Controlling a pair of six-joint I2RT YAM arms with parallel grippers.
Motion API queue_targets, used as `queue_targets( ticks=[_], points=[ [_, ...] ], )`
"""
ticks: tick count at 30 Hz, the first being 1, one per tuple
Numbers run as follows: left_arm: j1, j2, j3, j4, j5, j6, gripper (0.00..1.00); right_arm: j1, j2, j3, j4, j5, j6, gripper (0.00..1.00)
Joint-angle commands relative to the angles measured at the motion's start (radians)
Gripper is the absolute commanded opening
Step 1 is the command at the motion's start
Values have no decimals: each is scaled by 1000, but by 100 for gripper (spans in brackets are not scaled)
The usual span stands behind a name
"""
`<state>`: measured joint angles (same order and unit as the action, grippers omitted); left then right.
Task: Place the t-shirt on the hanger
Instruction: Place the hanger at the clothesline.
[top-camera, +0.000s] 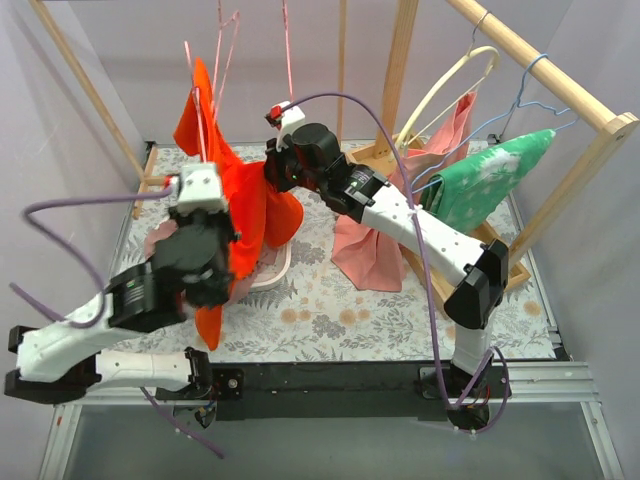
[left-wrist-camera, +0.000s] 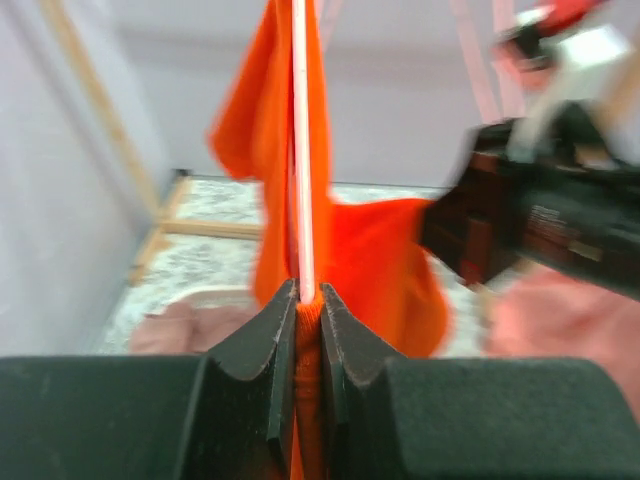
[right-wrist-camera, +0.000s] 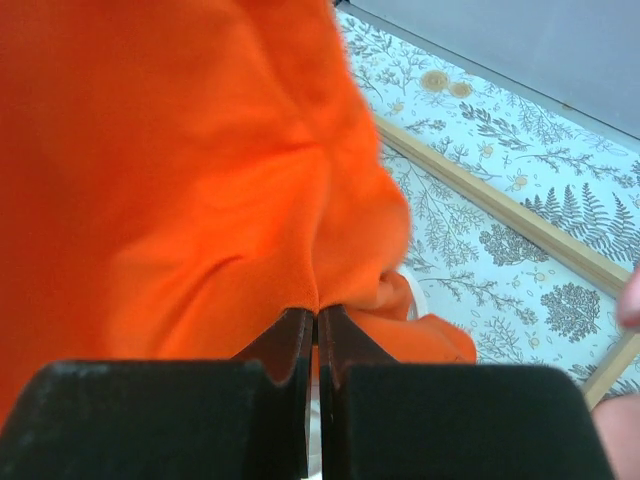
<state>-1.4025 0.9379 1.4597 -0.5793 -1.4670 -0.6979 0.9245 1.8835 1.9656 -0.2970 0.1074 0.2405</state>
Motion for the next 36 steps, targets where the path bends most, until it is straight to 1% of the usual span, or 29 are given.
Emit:
queue_targets(
  ticks=[1, 2, 3, 4, 5, 6, 7, 8, 9, 10, 11, 12, 13, 14, 15, 18, 20, 22, 23, 26, 28, 31, 34, 36],
  points=[
    [388, 102, -93, 272, 237, 236, 0, -10, -106, -28, 50, 31, 26, 1],
    [463, 136, -29, 204, 275, 125, 0, -15, -112, -31, 48, 31, 29, 1],
    [511, 166, 8, 120, 328, 73, 0, -22, -113, -33, 41, 22, 51, 1],
    [578, 191, 27, 116, 484, 60, 0, -26, -113, -28, 38, 15, 62, 1],
    [685, 191, 33, 133, 538, 51, 0, -29, -113, -28, 36, 11, 75, 1],
    [730, 188, 22, 153, 595, 25, 0, -36, -113, -30, 36, 6, 103, 1],
    [779, 179, 5, 221, 647, 24, 0, -41, -112, -31, 38, 8, 118, 1],
    [883, 174, -2, 231, 754, 2, 0, -42, -110, -36, 44, 9, 131, 1],
    [945, 177, 4, 227, 807, -74, 0, -49, -101, -37, 50, 14, 141, 1],
    [1006, 179, -1, 228, 865, -101, 0, -52, -95, -37, 61, 15, 167, 1],
    [1128, 177, -10, 233, 992, -142, 0, -53, -89, -28, 68, 24, 177, 1],
    [1163, 168, -25, 248, 1017, -169, 0, -53, -78, -25, 79, 31, 186, 1],
    [1186, 165, -63, 310, 1040, -166, 0, -52, -72, -17, 90, 46, 200, 1],
    [1235, 173, -59, 317, 1069, -178, 0, -52, -66, -10, 101, 57, 209, 1],
    [1258, 206, -47, 312, 1135, -196, 0, -53, -43, 21, 104, 64, 212, 1],
    [1324, 260, 0, 349, 1204, -213, 0, -52, 20, 110, 102, 80, 210, 1],
    [1378, 308, 30, 369, 1224, -229, 0, -52, 48, 147, 102, 107, 218, 1],
    [1401, 353, 56, 386, 1249, -239, 0, -52, 94, 206, 105, 138, 221, 1],
    [1443, 370, 98, 388, 1255, -255, 0, -53, 112, 222, 107, 150, 220, 1],
    [1462, 450, 181, 383, 1278, -270, 0, -53, 166, 274, 140, 202, 209, 1],
    [1462, 486, 244, 374, 1294, -284, 0, -53, 207, 308, 169, 239, 166, 1],
    [1462, 509, 254, 374, 1300, -304, 0, -53, 239, 328, 241, 288, 108, 1],
    [1462, 513, 248, 372, 1283, -282, 0, -55, 278, 323, 252, 325, 82, 1],
    [1462, 518, 248, 372, 1258, -266, 0, -58, 298, 302, 249, 334, 74, 23]
  ],
)
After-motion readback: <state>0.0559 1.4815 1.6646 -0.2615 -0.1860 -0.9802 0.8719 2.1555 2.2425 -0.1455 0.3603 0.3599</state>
